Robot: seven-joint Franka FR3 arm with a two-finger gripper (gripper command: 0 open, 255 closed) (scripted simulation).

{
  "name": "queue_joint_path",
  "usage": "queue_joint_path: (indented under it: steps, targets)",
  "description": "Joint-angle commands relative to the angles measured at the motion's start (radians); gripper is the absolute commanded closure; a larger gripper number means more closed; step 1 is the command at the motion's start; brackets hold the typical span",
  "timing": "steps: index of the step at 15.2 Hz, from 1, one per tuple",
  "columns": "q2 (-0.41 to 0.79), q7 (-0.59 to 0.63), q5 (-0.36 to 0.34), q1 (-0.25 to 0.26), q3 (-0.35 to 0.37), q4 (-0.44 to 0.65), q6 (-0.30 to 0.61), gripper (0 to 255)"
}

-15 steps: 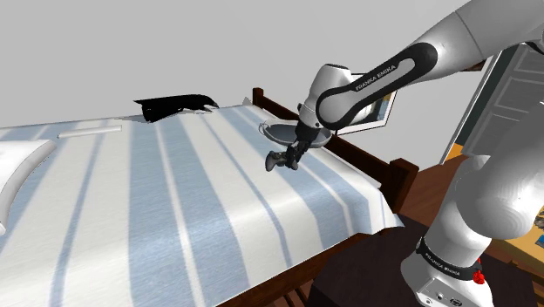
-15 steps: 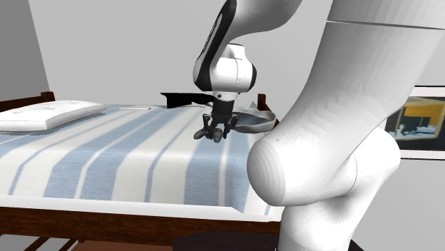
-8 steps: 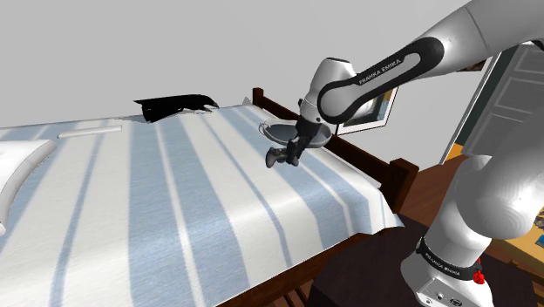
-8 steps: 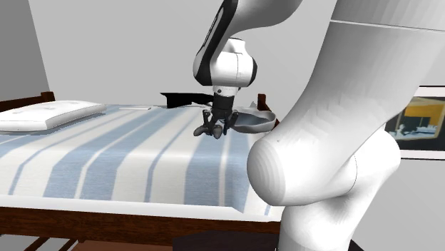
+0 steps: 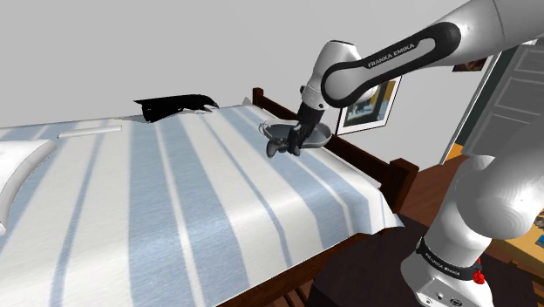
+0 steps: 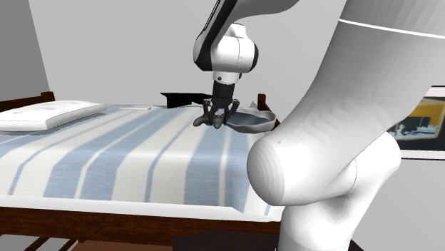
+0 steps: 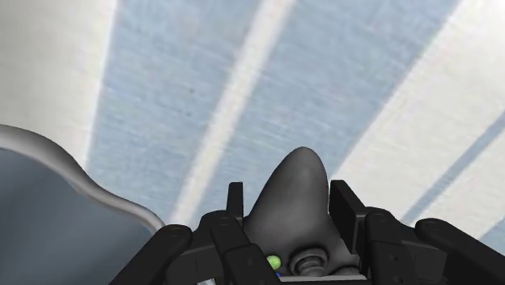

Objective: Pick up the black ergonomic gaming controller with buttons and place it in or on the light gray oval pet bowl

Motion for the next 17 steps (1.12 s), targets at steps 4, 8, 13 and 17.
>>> queue_joint_path:
  steps: [4, 8, 13, 17]
  targets:
    - [-0.028, 0.01, -0.007, -0.003, 0.001, 0.047, -0.075, 255]
    - [-0.048, 0.016, -0.012, -0.005, 0.001, 0.086, -0.133, 255]
    - [-0.066, 0.022, -0.017, -0.007, 0.001, 0.138, -0.204, 255]
    - [-0.077, 0.027, -0.021, -0.008, 0.001, 0.183, -0.259, 255]
